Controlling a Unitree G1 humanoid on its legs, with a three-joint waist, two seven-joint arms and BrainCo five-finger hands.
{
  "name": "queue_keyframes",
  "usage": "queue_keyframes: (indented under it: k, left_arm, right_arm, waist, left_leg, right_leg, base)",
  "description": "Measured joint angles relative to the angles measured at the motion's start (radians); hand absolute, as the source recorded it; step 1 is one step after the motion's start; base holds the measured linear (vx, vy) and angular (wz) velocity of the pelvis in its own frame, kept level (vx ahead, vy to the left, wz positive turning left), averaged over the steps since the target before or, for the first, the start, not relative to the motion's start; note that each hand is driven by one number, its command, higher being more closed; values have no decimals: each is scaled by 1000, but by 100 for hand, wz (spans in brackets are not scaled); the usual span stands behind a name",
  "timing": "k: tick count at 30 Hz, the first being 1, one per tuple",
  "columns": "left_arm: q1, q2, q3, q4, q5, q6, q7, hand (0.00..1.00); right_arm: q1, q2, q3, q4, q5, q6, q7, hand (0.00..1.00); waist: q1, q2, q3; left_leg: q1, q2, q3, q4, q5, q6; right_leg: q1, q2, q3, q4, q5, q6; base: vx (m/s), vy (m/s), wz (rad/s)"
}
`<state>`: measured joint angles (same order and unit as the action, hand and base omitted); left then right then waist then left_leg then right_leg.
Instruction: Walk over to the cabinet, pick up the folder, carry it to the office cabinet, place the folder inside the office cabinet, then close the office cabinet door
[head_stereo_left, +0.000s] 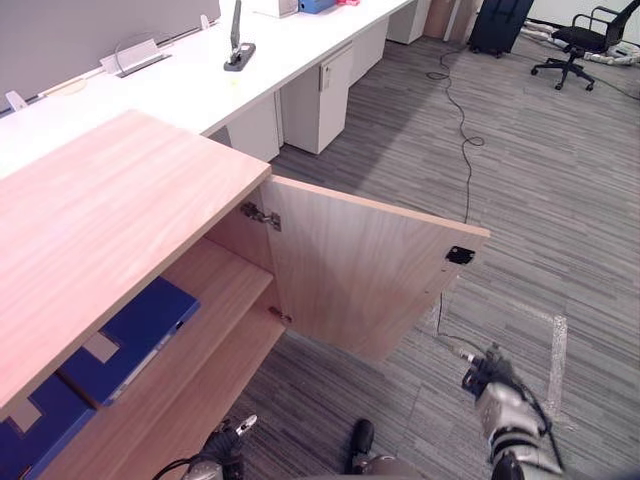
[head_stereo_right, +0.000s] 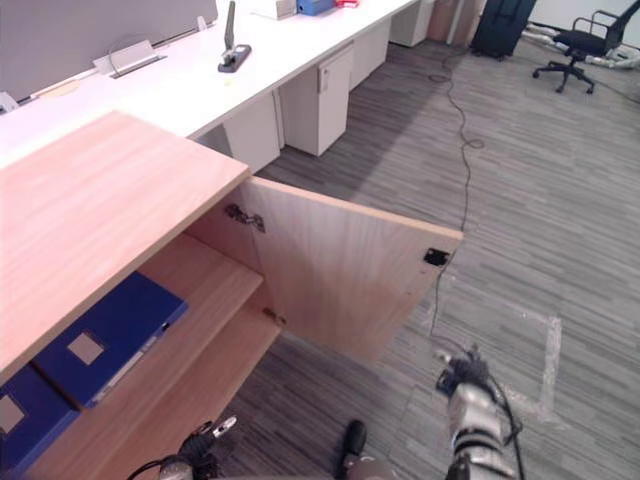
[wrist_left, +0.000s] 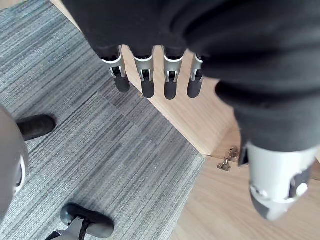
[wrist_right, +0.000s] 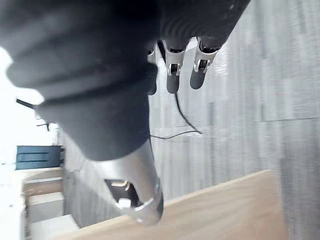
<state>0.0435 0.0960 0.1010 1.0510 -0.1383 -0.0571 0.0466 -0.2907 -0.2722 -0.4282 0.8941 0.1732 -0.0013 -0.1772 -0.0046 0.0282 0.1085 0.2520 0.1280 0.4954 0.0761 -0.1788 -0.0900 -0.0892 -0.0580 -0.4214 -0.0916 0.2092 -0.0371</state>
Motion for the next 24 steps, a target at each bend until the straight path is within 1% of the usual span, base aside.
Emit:
queue_keyframes:
  k: [3, 5, 6, 8, 10, 13, 16, 18, 21, 23, 24]
  left_arm:
    - [3, 0, 0, 1, 16, 1, -10, 0]
    - [4, -1, -1, 1, 16, 2, -15, 0]
    - [8, -2, -3, 2, 16, 2, -19, 0]
    - [8, 0, -2, 14, 16, 3, -20, 0]
    - [3, 1, -3, 21, 24, 13, -15, 0]
    - [-4, -3, -20, 19, 24, 14, -16, 0]
    - [-8, -11, -42, 20, 24, 14, -18, 0]
    - [-10, -12, -50, 21, 25, 14, -18, 0]
    - [-10, -12, -64, 24, 25, 17, -18, 0]
    - [-10, -12, -72, 43, 25, 19, -18, 0]
    - [-12, -12, -76, 42, 25, 20, -18, 0]
  right_arm:
    - [-90, -69, 15, -4, 3, -16, -3, 0]
    - [-163, -118, 23, 23, 12, -29, -2, 0]
    - [-214, -154, 27, 59, 38, -33, -2, 0]
    - [-257, -182, 28, 91, 59, -37, 0, 0]
    - [-291, -186, 39, 114, 87, -38, 1, 0]
    - [-362, -209, 77, 197, 133, -37, 26, 0]
    - [-390, -216, 117, 202, 161, -37, 46, 0]
    - [-397, -217, 150, 202, 161, -37, 53, 0]
    - [-399, -214, 244, 201, 160, -37, 70, 0]
    - [-399, -219, 304, 201, 160, -37, 90, 0]
    - [-399, -230, 369, 198, 159, -37, 111, 0]
  waist:
    - [2, 5, 3]
    - [3, 18, 11]
    - [4, 28, 14]
    - [10, 38, 14]
    - [11, 41, 15]
    - [15, 45, 16]
    - [18, 59, 14]
    - [19, 59, 16]
    - [20, 58, 16]
    - [14, 58, 17]
    - [9, 58, 17]
  left_leg:
    - [-7, 0, -14, 1, 2, -3]
    - [-8, -1, -17, 1, 2, -3]
    - [-10, -3, -22, 2, 2, -3]
    - [-10, -7, -36, 3, 5, -7]
    - [-16, -6, -59, 19, 8, -12]
    - [-42, -15, -83, 65, 16, -25]
    - [-42, -12, -120, 66, 18, -29]
    - [-38, -12, -122, 51, 18, -29]
    - [-25, -7, -121, 27, 18, -29]
    - [-23, -5, -121, 22, 18, -29]
    - [-21, -1, -120, 16, 18, -29]
  right_leg:
    - [0, -7, -9, 0, 0, -1]
    - [1, -11, -11, 0, 3, -2]
    - [1, -14, -14, 0, 3, -2]
    - [4, -14, -15, 0, 3, -2]
    - [7, -18, -16, 2, 3, -1]
    - [11, -41, -22, 6, 11, 9]
    - [22, -46, -35, 6, 12, 11]
    - [22, -41, -40, 6, 13, 11]
    - [22, -30, -39, 4, 13, 11]
    - [22, -27, -39, 1, 13, 10]
    - [20, -22, -39, 0, 13, 10]
  base:
    - [-34, 17, 10]
    - [-41, 24, 7]
    - [-29, 22, 5]
    - [-21, 26, 5]
    - [-11, 7, 5]
    - [-10, 1, 10]
    - [2, 5, 16]
    - [-1, 21, 8]
    - [-12, 1, -1]
    - [-53, -3, -2]
    - [-65, -18, -3]
